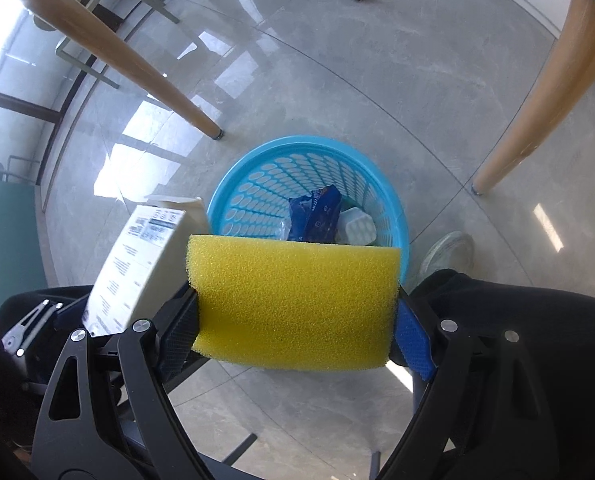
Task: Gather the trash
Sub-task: 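Open both tools to drop the box and sponge into the basket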
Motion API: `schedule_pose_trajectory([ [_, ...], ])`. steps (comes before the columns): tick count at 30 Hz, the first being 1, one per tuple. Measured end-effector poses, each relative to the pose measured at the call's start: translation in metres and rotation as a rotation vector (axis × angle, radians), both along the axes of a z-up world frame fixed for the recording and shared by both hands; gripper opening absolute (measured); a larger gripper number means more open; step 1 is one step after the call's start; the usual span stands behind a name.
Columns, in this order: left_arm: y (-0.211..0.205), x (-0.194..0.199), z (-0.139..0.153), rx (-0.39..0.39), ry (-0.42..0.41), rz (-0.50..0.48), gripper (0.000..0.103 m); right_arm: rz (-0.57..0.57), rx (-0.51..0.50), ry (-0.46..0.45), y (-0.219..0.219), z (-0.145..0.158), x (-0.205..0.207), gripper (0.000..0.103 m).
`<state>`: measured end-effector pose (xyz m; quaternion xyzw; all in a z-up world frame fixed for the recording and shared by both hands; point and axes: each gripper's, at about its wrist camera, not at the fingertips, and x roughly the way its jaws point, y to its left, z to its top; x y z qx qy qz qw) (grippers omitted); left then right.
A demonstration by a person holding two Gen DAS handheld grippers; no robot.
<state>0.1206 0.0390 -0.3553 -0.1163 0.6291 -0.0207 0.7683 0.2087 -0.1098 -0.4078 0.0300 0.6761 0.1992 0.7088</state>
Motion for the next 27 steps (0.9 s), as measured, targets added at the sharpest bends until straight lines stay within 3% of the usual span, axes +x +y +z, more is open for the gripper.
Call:
schedule_pose_trajectory([
  [8,-0.007,0.006,-0.011,-0.006,0.038,-0.026,0.077,-0.031,0.007,0.018,-0.004,-0.010,0.008,0.085],
  [12,-0.010,0.006,-0.012,0.056,0.010,-0.049,0.087,-0.062,0.033,0.042,-0.008,-0.012,0.010,0.091],
  [20,0.002,0.005,-0.006,0.018,0.007,0.013,0.087,-0.068,0.007,0.042,-0.009,-0.013,0.007,0.094],
  [27,0.008,-0.002,0.008,0.013,-0.004,0.067,0.087,-0.038,-0.035,-0.019,-0.009,0.001,-0.003,0.094],
])
